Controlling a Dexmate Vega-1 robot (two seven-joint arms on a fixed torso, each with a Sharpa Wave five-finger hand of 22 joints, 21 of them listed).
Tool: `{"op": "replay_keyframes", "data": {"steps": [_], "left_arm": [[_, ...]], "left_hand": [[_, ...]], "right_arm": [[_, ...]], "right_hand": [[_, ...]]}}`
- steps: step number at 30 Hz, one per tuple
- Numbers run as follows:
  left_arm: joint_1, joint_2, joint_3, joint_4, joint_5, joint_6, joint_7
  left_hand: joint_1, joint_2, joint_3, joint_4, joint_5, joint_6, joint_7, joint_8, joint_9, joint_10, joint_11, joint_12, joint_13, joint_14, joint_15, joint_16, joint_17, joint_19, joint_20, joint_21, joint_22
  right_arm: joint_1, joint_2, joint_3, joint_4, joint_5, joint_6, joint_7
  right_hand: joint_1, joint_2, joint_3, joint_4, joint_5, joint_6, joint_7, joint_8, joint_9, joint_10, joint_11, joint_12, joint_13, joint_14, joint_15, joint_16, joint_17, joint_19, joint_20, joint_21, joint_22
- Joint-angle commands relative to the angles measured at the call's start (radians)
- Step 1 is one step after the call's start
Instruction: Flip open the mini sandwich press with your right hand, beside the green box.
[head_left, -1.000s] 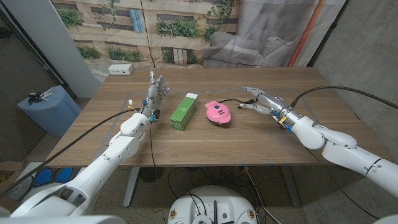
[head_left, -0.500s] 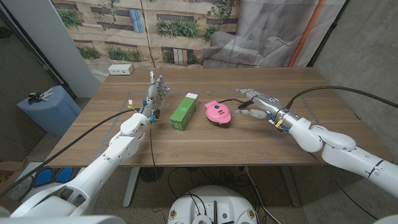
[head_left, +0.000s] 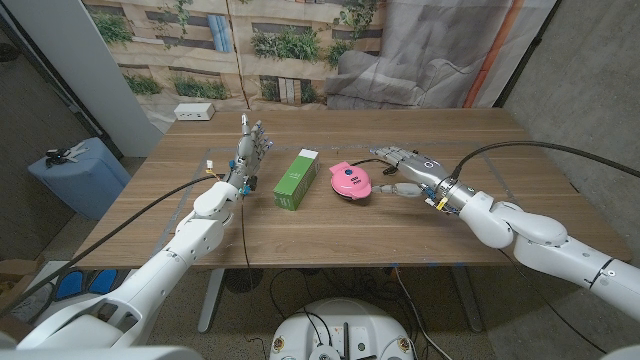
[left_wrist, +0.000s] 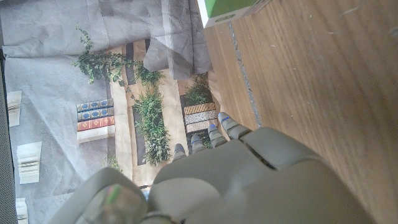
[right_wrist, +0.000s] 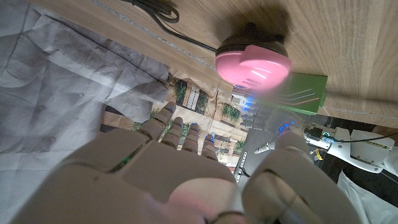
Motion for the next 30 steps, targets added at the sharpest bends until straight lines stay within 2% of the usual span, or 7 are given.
{"op": "replay_keyframes", "data": {"steps": [1,20,27,30], "left_arm": [[0.000,0.000,0.000,0.000,0.000,0.000,0.000],[0.000,0.000,0.000,0.000,0.000,0.000,0.000],[0.000,0.000,0.000,0.000,0.000,0.000,0.000],[0.000,0.000,0.000,0.000,0.000,0.000,0.000]], "left_hand": [[0.000,0.052,-0.008,0.001,0.004,-0.034,-0.008,0.005,0.004,-0.006,-0.002,0.006,0.002,-0.008,-0.037,0.003,0.003,0.004,-0.004,0.006,0.003],[0.000,0.052,-0.008,0.001,0.004,-0.034,-0.008,0.005,0.004,-0.006,0.000,0.006,0.002,-0.007,-0.037,0.003,0.003,0.003,-0.004,0.006,0.003],[0.000,0.052,-0.008,0.001,0.004,-0.035,-0.008,0.005,0.004,-0.006,-0.001,0.006,0.002,-0.007,-0.038,0.003,0.003,0.003,-0.004,0.006,0.003],[0.000,0.052,-0.008,0.001,0.004,-0.035,-0.008,0.005,0.004,-0.006,0.001,0.006,0.002,-0.007,-0.037,0.003,0.003,0.003,-0.003,0.006,0.003]], "right_arm": [[-0.005,0.007,-0.022,-0.015,-0.091,-0.025,-0.045],[0.027,0.037,-0.071,0.030,-0.135,-0.025,-0.063],[0.038,0.047,-0.089,0.055,-0.160,-0.029,-0.093],[0.043,0.050,-0.093,0.057,-0.151,-0.037,-0.074]], "right_hand": [[0.025,-0.009,0.006,-0.006,0.004,-0.017,-0.004,0.002,0.004,-0.010,-0.001,0.004,0.004,-0.005,0.008,0.005,-0.001,0.005,0.009,0.005,0.002],[0.096,-0.014,0.032,-0.011,0.012,-0.042,-0.008,0.007,0.005,-0.009,-0.001,0.009,0.005,0.006,0.004,0.010,-0.013,0.022,0.004,0.008,0.001],[0.162,-0.020,0.057,-0.013,0.016,-0.034,-0.001,0.019,0.005,-0.007,-0.004,0.010,0.004,-0.006,-0.013,0.007,-0.023,0.031,-0.021,0.007,0.000],[0.194,-0.026,0.067,-0.014,0.016,-0.046,0.018,0.017,0.005,-0.016,0.000,0.006,0.003,-0.015,-0.016,0.004,-0.028,0.029,-0.027,0.004,-0.001]]}}
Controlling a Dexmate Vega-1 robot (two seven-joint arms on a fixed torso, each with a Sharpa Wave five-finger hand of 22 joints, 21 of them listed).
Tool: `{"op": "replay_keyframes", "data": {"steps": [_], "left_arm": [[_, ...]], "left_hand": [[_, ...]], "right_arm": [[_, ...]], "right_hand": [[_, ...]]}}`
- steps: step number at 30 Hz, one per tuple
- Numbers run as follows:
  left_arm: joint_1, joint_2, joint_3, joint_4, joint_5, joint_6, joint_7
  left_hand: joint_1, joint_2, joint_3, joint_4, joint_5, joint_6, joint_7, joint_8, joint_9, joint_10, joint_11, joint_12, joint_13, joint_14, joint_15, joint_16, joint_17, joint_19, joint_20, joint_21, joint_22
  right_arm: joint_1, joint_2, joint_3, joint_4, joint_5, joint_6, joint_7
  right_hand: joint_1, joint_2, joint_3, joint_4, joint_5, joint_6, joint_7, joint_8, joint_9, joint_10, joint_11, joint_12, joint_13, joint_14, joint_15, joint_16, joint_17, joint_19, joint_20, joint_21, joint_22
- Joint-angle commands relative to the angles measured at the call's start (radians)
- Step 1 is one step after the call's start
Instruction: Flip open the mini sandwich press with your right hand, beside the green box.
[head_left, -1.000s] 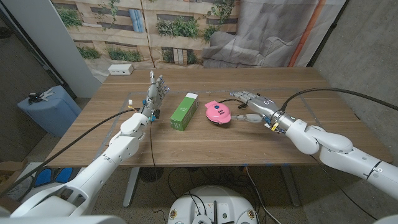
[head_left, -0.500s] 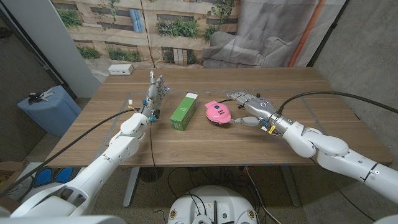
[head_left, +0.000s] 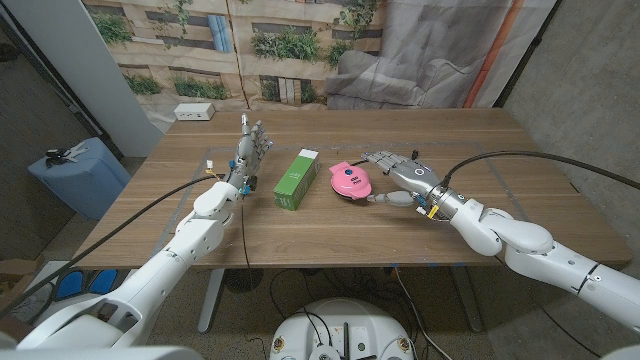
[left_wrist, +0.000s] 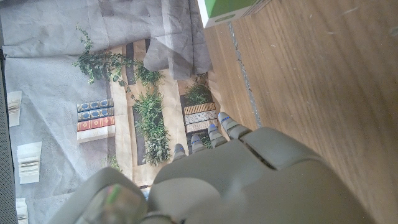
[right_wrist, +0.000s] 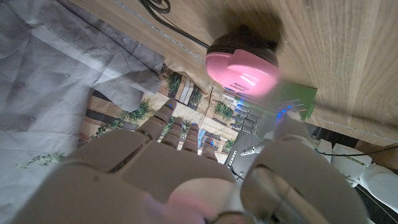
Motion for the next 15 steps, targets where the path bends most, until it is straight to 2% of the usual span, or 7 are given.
{"op": "replay_keyframes", "data": {"steps": [1,7,15], "left_arm": [[0.000,0.000,0.000,0.000,0.000,0.000,0.000],[0.000,0.000,0.000,0.000,0.000,0.000,0.000],[0.000,0.000,0.000,0.000,0.000,0.000,0.000]], "left_hand": [[0.000,0.052,-0.008,0.001,0.004,-0.035,-0.008,0.005,0.005,-0.007,0.001,0.006,0.002,-0.008,-0.036,0.003,0.003,0.003,-0.004,0.006,0.003],[0.000,0.052,-0.008,0.001,0.004,-0.035,-0.008,0.005,0.005,-0.007,0.001,0.006,0.002,-0.008,-0.037,0.003,0.003,0.003,-0.003,0.006,0.003],[0.000,0.052,-0.008,0.001,0.004,-0.035,-0.008,0.005,0.004,-0.007,0.000,0.006,0.002,-0.008,-0.037,0.003,0.003,0.003,-0.003,0.006,0.003]], "right_arm": [[0.022,0.014,-0.029,0.027,-0.031,-0.016,-0.001],[0.035,0.023,-0.049,0.052,-0.058,-0.010,-0.040],[0.057,0.034,-0.078,0.081,-0.085,0.000,-0.061]], "right_hand": [[0.048,-0.006,0.017,0.000,0.003,-0.017,0.027,0.004,0.005,-0.011,0.000,0.001,0.001,-0.013,-0.011,-0.001,-0.004,-0.002,-0.013,0.002,0.001],[0.108,-0.030,0.032,0.001,-0.005,-0.026,0.076,0.007,0.003,-0.029,0.007,-0.002,-0.001,-0.026,-0.009,-0.003,-0.013,-0.010,-0.024,-0.001,0.001],[0.131,-0.039,0.038,0.001,-0.006,-0.030,0.080,0.007,0.002,-0.039,0.011,-0.004,-0.002,-0.027,-0.011,-0.002,-0.016,-0.009,-0.029,-0.001,0.001]]}}
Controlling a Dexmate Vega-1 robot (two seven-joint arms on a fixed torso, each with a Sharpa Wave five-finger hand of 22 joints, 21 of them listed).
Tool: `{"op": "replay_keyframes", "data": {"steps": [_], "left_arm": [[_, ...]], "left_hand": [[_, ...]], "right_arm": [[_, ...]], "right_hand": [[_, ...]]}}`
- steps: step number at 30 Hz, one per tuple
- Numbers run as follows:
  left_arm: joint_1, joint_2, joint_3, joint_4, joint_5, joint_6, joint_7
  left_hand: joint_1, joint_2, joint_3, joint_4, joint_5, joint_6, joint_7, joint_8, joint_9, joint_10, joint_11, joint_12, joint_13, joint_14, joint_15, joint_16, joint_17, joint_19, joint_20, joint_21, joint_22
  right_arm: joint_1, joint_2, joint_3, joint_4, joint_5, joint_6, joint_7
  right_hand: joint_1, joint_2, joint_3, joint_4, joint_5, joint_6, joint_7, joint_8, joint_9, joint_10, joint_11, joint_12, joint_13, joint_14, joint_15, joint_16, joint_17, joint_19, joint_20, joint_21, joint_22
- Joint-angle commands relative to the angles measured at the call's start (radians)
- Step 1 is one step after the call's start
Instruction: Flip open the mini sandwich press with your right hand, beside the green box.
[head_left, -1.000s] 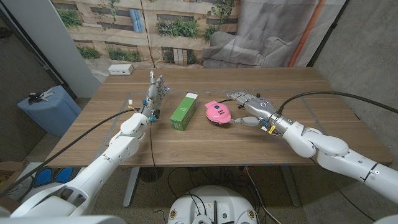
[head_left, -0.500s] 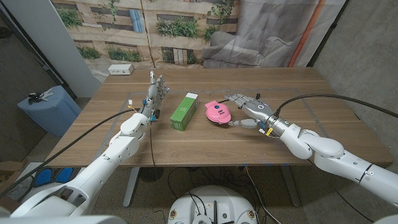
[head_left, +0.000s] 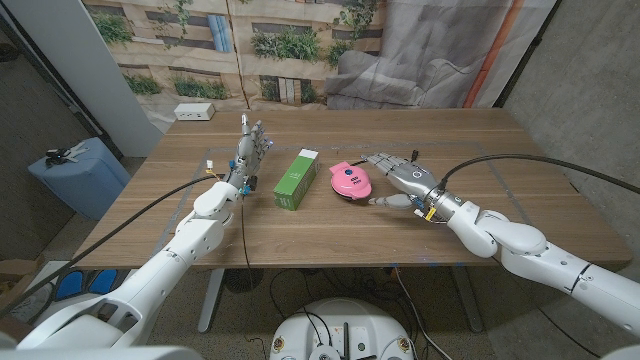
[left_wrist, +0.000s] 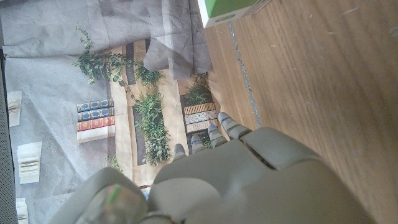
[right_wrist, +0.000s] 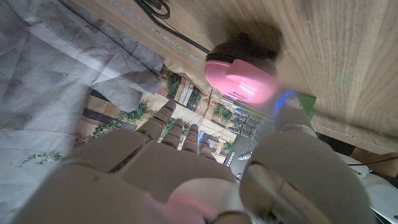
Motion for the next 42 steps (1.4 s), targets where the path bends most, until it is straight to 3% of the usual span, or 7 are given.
{"op": "replay_keyframes", "data": {"steps": [1,19,36,39,40,42], "left_arm": [[0.000,0.000,0.000,0.000,0.000,0.000,0.000],[0.000,0.000,0.000,0.000,0.000,0.000,0.000],[0.000,0.000,0.000,0.000,0.000,0.000,0.000],[0.000,0.000,0.000,0.000,0.000,0.000,0.000],[0.000,0.000,0.000,0.000,0.000,0.000,0.000],[0.000,0.000,0.000,0.000,0.000,0.000,0.000]], "left_hand": [[0.000,0.052,-0.008,0.001,0.004,-0.035,-0.008,0.005,0.004,-0.007,0.000,0.006,0.002,-0.008,-0.037,0.003,0.003,0.003,-0.003,0.006,0.003],[0.000,0.052,-0.008,0.001,0.004,-0.035,-0.008,0.005,0.004,-0.006,0.001,0.006,0.002,-0.008,-0.038,0.003,0.003,0.004,-0.004,0.006,0.003],[0.000,0.052,-0.008,0.001,0.004,-0.034,-0.008,0.005,0.004,-0.008,0.001,0.006,0.002,-0.007,-0.037,0.003,0.003,0.003,-0.004,0.006,0.003],[0.000,0.052,-0.008,0.001,0.004,-0.034,-0.008,0.005,0.004,-0.006,0.001,0.007,0.002,-0.007,-0.037,0.003,0.003,0.003,-0.004,0.006,0.003],[0.000,0.052,-0.008,0.001,0.004,-0.034,-0.008,0.005,0.004,-0.006,0.000,0.007,0.002,-0.007,-0.037,0.003,0.003,0.003,-0.004,0.006,0.003],[0.000,0.052,-0.008,0.001,0.004,-0.034,-0.008,0.005,0.004,-0.006,0.001,0.007,0.002,-0.007,-0.036,0.003,0.003,0.003,-0.004,0.006,0.003]], "right_arm": [[0.030,0.016,-0.041,0.040,-0.062,0.006,-0.049],[0.072,0.042,-0.094,0.089,-0.116,-0.015,-0.081],[0.107,0.069,-0.130,0.134,-0.137,-0.031,-0.135],[0.117,0.066,-0.142,0.146,-0.157,-0.016,-0.170],[0.124,0.050,-0.156,0.131,-0.226,-0.050,-0.134],[0.124,0.057,-0.161,0.139,-0.235,-0.058,-0.164]], "right_hand": [[0.021,0.000,0.007,0.000,-0.002,-0.008,0.009,0.006,0.002,-0.013,-0.001,0.000,0.000,-0.010,-0.004,-0.003,0.001,-0.002,-0.008,-0.001,0.000],[0.081,-0.012,0.024,0.001,-0.003,-0.014,0.017,0.008,0.001,-0.018,-0.008,0.002,-0.002,-0.008,-0.006,0.000,-0.004,0.005,-0.014,0.002,0.000],[0.134,-0.017,0.040,0.003,-0.004,-0.014,-0.012,0.010,0.001,-0.013,-0.015,0.005,-0.003,-0.001,-0.007,0.003,-0.007,0.008,-0.014,0.001,0.000],[0.144,-0.018,0.043,0.003,-0.004,-0.014,-0.012,0.010,0.000,-0.009,-0.015,0.007,-0.003,0.002,-0.010,0.005,-0.007,0.013,-0.013,0.003,0.000],[0.150,-0.019,0.044,0.003,-0.004,-0.014,-0.012,0.010,0.001,-0.006,-0.014,0.008,-0.003,0.006,-0.010,0.006,-0.008,0.016,-0.014,0.004,0.000],[0.160,-0.021,0.047,0.003,-0.004,-0.007,-0.010,0.013,0.001,0.001,-0.015,0.010,-0.003,0.012,-0.010,0.008,-0.008,0.024,-0.014,0.006,0.000]]}}
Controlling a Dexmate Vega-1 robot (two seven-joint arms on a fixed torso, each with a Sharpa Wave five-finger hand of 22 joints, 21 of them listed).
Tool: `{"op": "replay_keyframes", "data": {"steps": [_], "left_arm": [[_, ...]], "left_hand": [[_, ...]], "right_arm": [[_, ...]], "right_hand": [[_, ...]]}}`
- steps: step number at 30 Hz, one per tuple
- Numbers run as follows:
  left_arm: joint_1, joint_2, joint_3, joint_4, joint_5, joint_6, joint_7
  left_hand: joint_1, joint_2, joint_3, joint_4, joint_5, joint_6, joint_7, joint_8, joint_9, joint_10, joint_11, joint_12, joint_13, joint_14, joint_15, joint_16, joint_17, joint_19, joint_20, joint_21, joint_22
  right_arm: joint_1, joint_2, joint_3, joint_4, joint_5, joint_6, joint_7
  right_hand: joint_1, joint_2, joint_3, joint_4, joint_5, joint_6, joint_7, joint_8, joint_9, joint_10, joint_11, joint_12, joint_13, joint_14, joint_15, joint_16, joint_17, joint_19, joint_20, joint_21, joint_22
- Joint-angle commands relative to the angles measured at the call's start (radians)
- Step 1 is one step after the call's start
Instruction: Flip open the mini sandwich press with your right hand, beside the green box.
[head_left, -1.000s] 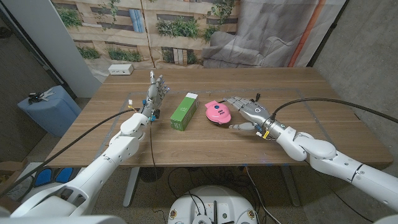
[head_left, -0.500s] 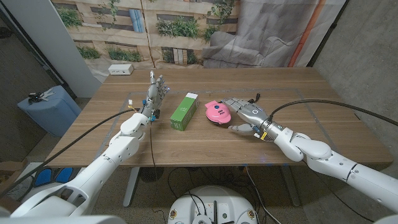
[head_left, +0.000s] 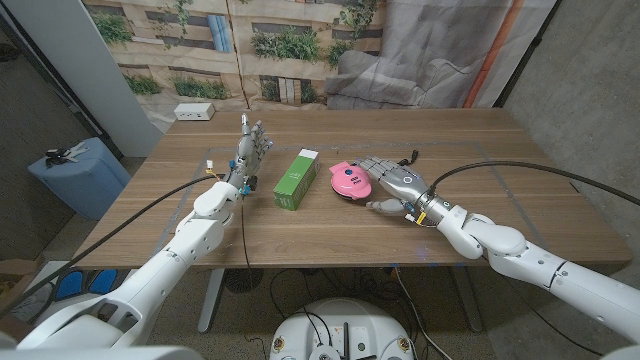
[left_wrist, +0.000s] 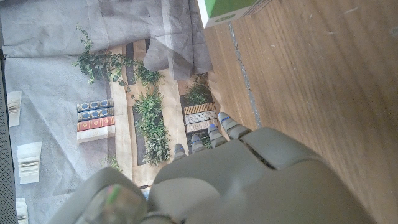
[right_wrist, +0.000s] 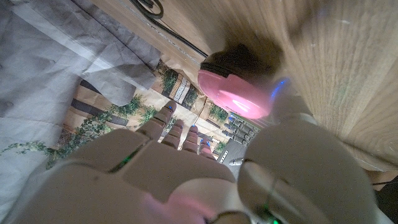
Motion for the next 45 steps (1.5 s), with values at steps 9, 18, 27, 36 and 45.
{"op": "replay_keyframes", "data": {"steps": [9,18,27,36,45], "left_arm": [[0.000,0.000,0.000,0.000,0.000,0.000,0.000],[0.000,0.000,0.000,0.000,0.000,0.000,0.000],[0.000,0.000,0.000,-0.001,0.000,0.000,0.000],[0.000,0.001,0.000,-0.001,0.000,0.001,0.000],[0.000,0.001,0.000,-0.001,-0.001,0.001,0.000]], "left_hand": [[0.000,0.052,-0.007,0.001,0.004,-0.035,-0.008,0.005,0.004,-0.007,0.001,0.006,0.002,-0.007,-0.037,0.003,0.003,0.003,-0.004,0.006,0.003],[0.000,0.052,-0.007,0.001,0.004,-0.035,-0.008,0.005,0.004,-0.006,0.000,0.006,0.002,-0.007,-0.037,0.003,0.003,0.003,-0.003,0.006,0.003],[0.000,0.052,-0.007,0.001,0.004,-0.035,-0.008,0.005,0.004,-0.005,0.002,0.007,0.002,-0.007,-0.037,0.003,0.003,0.003,-0.003,0.006,0.003],[0.000,0.052,-0.007,0.001,0.004,-0.035,-0.008,0.005,0.004,-0.006,-0.001,0.006,0.002,-0.008,-0.037,0.003,0.003,0.003,-0.003,0.006,0.003],[0.000,0.052,-0.007,0.001,0.004,-0.035,-0.008,0.005,0.004,-0.006,0.001,0.006,0.002,-0.007,-0.037,0.003,0.003,0.003,-0.003,0.006,0.003]], "right_arm": [[0.037,0.007,-0.055,0.015,-0.100,-0.046,-0.037],[0.051,0.014,-0.066,0.029,-0.100,-0.050,-0.048],[0.055,0.013,-0.066,0.028,-0.091,-0.056,-0.054],[0.055,0.009,-0.061,0.024,-0.078,-0.055,-0.062],[0.047,0.010,-0.052,0.015,-0.057,-0.059,-0.064]], "right_hand": [[0.040,-0.002,0.013,0.000,-0.001,0.010,-0.001,0.008,0.003,0.020,-0.005,0.010,0.001,0.017,0.002,0.010,0.000,0.024,0.001,0.006,0.000],[0.055,-0.008,0.015,0.001,-0.001,0.019,-0.003,0.012,0.003,0.029,-0.006,0.012,0.001,0.023,0.002,0.011,0.000,0.029,0.003,0.006,0.000],[0.069,-0.012,0.017,0.003,-0.002,0.029,-0.007,0.015,0.003,0.038,-0.007,0.013,0.002,0.031,0.002,0.013,-0.001,0.035,0.004,0.007,0.000],[0.081,-0.014,0.018,0.007,-0.002,0.043,-0.010,0.019,0.003,0.052,-0.007,0.016,0.002,0.041,0.002,0.016,-0.001,0.042,0.006,0.007,0.000],[0.083,-0.013,0.017,0.012,-0.004,0.049,-0.008,0.019,0.003,0.059,-0.006,0.016,0.002,0.053,-0.001,0.020,0.000,0.050,0.005,0.009,0.001]]}}
